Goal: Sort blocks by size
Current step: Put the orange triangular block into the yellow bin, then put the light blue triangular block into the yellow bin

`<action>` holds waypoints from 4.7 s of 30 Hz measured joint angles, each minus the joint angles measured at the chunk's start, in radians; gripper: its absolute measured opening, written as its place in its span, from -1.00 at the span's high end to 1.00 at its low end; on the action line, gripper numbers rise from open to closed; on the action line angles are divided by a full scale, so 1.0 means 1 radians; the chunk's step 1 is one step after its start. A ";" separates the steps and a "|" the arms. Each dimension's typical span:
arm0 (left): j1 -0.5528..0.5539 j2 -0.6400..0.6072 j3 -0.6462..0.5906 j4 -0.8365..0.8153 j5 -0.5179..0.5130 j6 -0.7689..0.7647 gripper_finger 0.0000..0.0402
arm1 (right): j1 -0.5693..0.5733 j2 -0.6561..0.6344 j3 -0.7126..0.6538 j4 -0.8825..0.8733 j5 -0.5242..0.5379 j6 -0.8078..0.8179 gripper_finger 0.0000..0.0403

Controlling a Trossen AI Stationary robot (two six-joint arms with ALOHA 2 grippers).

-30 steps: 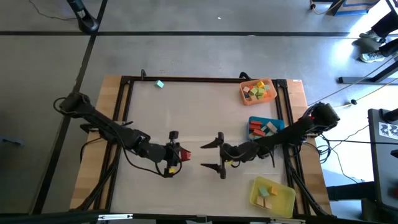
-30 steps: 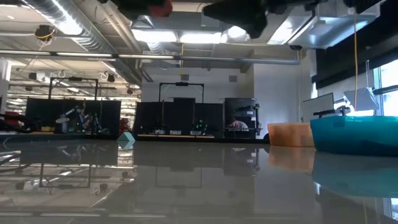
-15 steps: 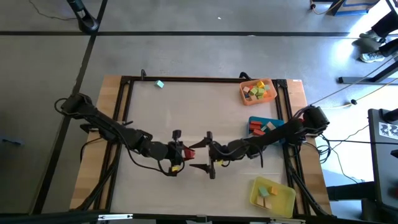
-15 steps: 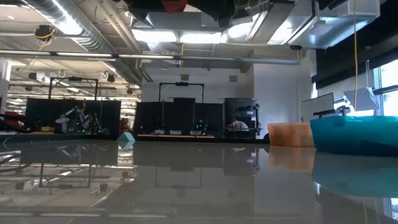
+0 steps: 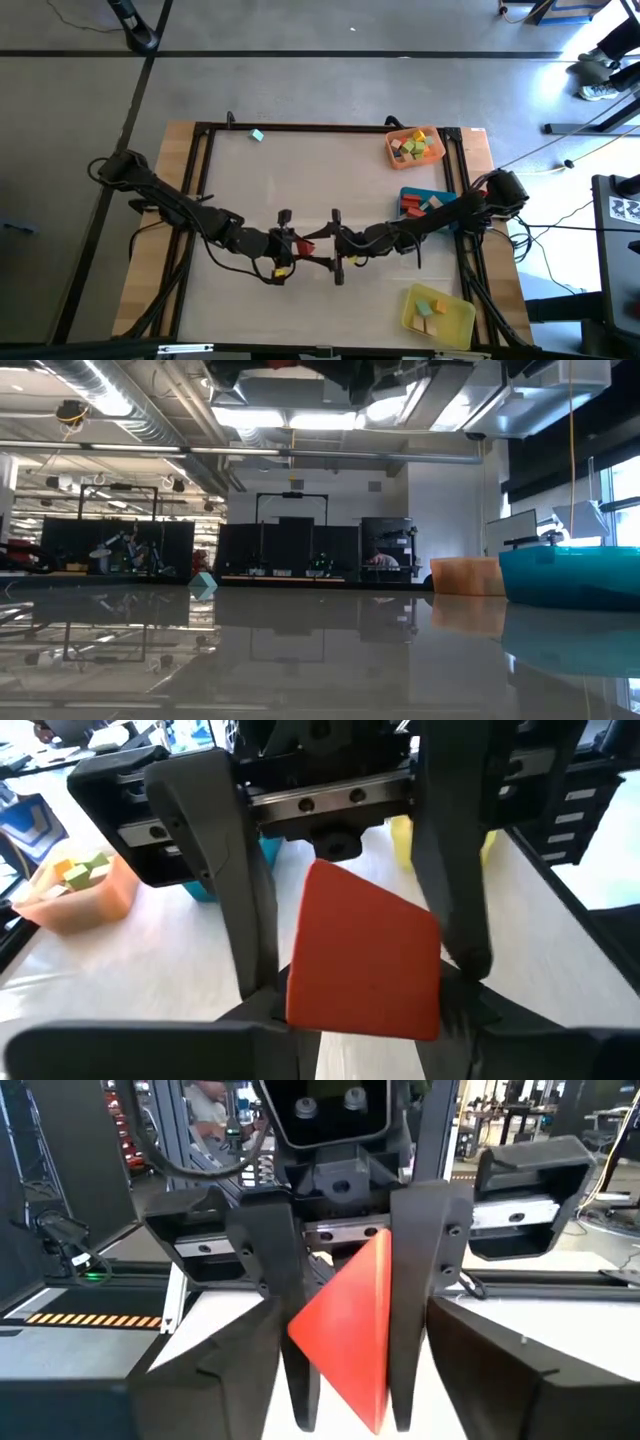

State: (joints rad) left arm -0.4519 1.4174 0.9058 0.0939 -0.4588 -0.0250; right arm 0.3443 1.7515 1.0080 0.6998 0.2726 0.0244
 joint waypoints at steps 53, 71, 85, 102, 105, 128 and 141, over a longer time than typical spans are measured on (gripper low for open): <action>-0.024 -0.105 0.001 -0.442 0.026 -0.309 0.14 | 0.368 -0.457 0.000 -1.117 -0.028 0.673 0.36; -0.016 -0.105 0.001 -0.418 0.026 -0.289 0.14 | 0.726 -0.376 -0.097 -1.459 -0.112 1.730 0.36; 0.019 -0.104 0.000 -0.429 0.025 -0.306 0.14 | 0.685 -0.410 -0.105 -1.422 -0.286 1.807 -0.47; 0.491 -0.104 0.000 -0.788 -0.115 -0.519 0.14 | 0.340 -0.459 -0.103 -1.329 0.085 1.061 -0.61; 0.598 -0.104 0.000 -0.746 -0.076 -0.380 0.13 | 0.281 -0.459 -0.103 -1.329 0.157 0.974 -0.61; 1.349 0.304 0.001 -0.292 0.127 -0.223 -0.39 | -0.027 -0.458 -0.103 -1.289 0.399 0.625 -0.61; 1.371 0.389 0.005 -0.267 0.165 -0.173 -0.22 | -0.024 -0.458 -0.103 -1.275 0.389 0.621 -0.61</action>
State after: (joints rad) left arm 0.9194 1.8065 0.9108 -0.1735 -0.2941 -0.1981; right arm 0.3202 1.2934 0.9047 -0.5751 0.6621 0.6453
